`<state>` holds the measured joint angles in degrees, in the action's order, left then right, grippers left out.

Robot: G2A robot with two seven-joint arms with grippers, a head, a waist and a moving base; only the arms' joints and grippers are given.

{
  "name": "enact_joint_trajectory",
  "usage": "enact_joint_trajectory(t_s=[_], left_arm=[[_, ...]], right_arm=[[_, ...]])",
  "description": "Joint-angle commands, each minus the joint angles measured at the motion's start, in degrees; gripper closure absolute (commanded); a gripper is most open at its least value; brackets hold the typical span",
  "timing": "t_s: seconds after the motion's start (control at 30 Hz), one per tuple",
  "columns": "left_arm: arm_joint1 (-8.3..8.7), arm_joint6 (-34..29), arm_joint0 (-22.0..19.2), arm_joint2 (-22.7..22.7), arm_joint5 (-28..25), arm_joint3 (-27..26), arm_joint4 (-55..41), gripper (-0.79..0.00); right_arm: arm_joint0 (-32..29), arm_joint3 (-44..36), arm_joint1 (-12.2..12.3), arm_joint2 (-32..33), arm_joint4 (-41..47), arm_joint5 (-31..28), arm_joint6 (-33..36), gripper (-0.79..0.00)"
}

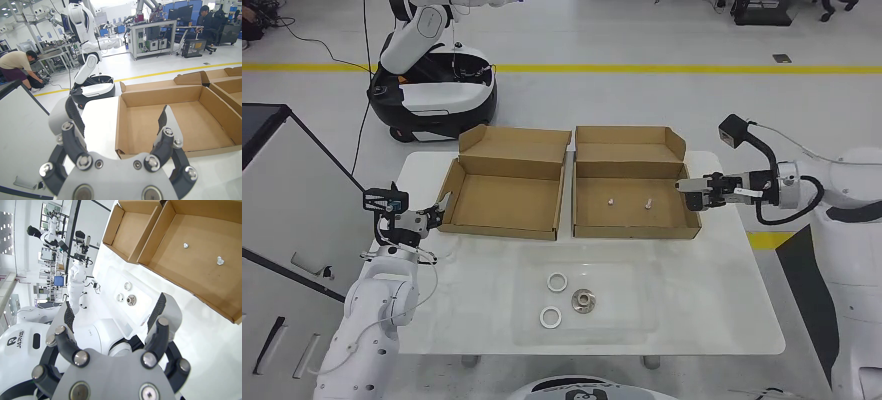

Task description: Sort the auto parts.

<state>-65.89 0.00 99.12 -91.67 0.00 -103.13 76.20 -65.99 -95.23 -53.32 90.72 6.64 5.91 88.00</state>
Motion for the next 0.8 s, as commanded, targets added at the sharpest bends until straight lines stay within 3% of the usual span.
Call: enact_joint_trajectory(t_s=[0.0,0.53,0.67,0.77], left_arm=[[0.00,0.0,0.0,0.0,0.0,0.0,0.0,-0.785],[0.04,-0.8,-0.1,0.1,-0.9,-0.4,0.2,-0.785],[0.28,-0.7,0.8,-0.7,-2.5,-4.6,4.5,-0.785],[0.54,-5.3,1.6,-0.9,-5.2,-8.3,7.4,-0.785]], right_arm=[[0.0,0.0,0.0,0.0,0.0,0.0,0.0,-0.785],[0.0,0.0,0.0,0.0,0.0,0.0,0.0,-0.785],[0.0,0.0,0.0,0.0,0.0,0.0,0.0,-0.785],[0.0,0.0,0.0,0.0,0.0,0.0,0.0,-0.785]])
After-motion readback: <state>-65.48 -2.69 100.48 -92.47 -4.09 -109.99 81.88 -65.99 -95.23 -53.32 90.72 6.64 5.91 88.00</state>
